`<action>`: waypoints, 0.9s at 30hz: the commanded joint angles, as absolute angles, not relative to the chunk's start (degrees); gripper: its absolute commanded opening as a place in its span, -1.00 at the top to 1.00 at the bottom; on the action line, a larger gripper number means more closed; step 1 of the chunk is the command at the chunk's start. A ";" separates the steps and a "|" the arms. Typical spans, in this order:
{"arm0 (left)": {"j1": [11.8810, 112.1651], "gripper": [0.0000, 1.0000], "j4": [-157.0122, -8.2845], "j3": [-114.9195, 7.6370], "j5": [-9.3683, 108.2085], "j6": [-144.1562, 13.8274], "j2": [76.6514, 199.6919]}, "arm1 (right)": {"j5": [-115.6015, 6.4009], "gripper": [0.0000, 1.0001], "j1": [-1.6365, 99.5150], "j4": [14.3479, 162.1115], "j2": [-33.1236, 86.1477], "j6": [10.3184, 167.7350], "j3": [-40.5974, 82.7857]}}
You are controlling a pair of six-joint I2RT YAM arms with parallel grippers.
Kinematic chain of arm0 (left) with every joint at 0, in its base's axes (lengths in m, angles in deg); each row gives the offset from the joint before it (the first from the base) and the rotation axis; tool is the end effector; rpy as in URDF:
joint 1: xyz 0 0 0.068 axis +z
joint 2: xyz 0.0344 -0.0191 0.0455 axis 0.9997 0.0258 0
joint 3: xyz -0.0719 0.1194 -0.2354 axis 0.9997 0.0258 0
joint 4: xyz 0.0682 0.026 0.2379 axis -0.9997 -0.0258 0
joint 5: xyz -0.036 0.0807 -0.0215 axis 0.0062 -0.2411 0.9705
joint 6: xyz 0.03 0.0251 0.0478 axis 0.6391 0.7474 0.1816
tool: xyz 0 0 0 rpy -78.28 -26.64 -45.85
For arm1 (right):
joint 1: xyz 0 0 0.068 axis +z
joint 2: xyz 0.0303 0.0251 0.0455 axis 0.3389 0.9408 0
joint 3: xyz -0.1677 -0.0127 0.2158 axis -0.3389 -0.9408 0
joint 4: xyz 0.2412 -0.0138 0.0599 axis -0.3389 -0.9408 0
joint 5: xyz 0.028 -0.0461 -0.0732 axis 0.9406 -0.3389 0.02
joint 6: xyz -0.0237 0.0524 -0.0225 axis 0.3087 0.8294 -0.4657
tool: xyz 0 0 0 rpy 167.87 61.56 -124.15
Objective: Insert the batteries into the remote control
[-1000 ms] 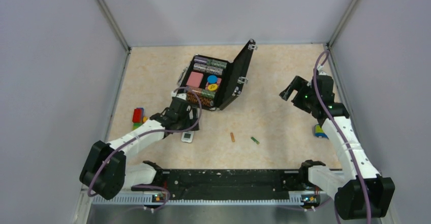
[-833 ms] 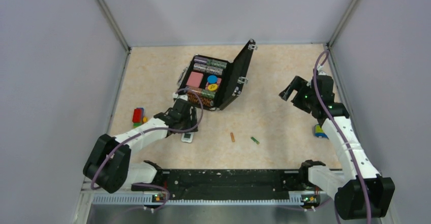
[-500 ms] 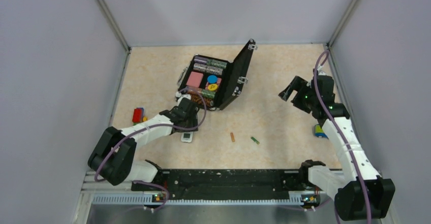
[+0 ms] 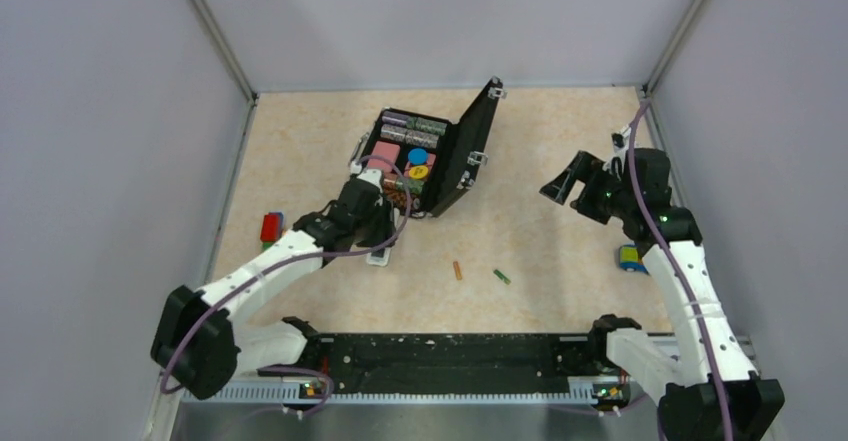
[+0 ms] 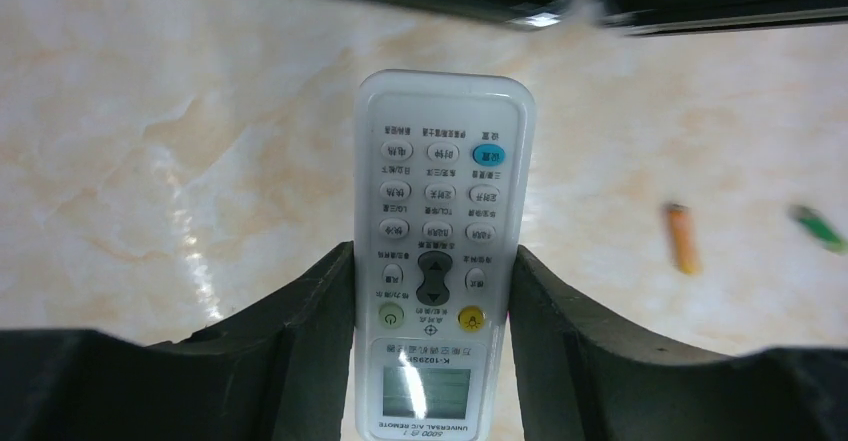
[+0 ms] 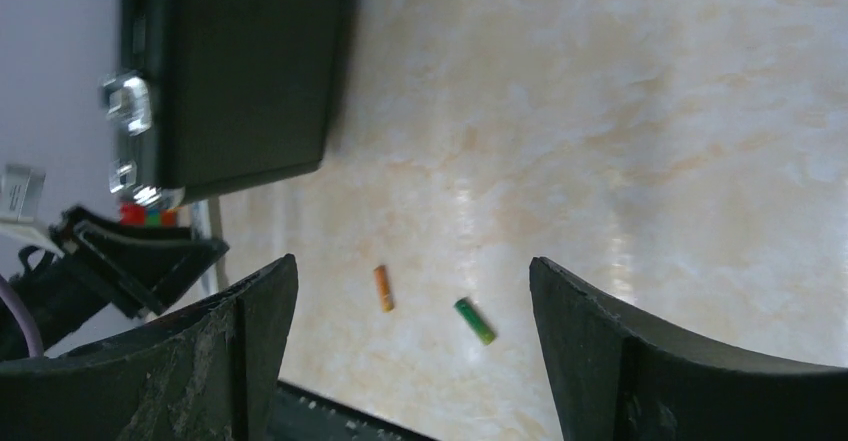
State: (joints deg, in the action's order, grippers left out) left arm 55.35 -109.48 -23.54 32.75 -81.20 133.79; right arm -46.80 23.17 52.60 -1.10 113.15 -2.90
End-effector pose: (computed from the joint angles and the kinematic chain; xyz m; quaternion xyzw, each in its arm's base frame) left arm 0.2018 -0.1238 0.2075 0.0231 0.9476 -0.0971 0.3033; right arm 0.1884 0.0235 0.3056 0.1552 0.8792 0.2434 0.3791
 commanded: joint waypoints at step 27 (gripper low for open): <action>43.98 1.00 -109.91 -46.64 63.77 -54.52 115.82 | -52.12 -0.66 68.74 67.21 11.27 137.97 17.57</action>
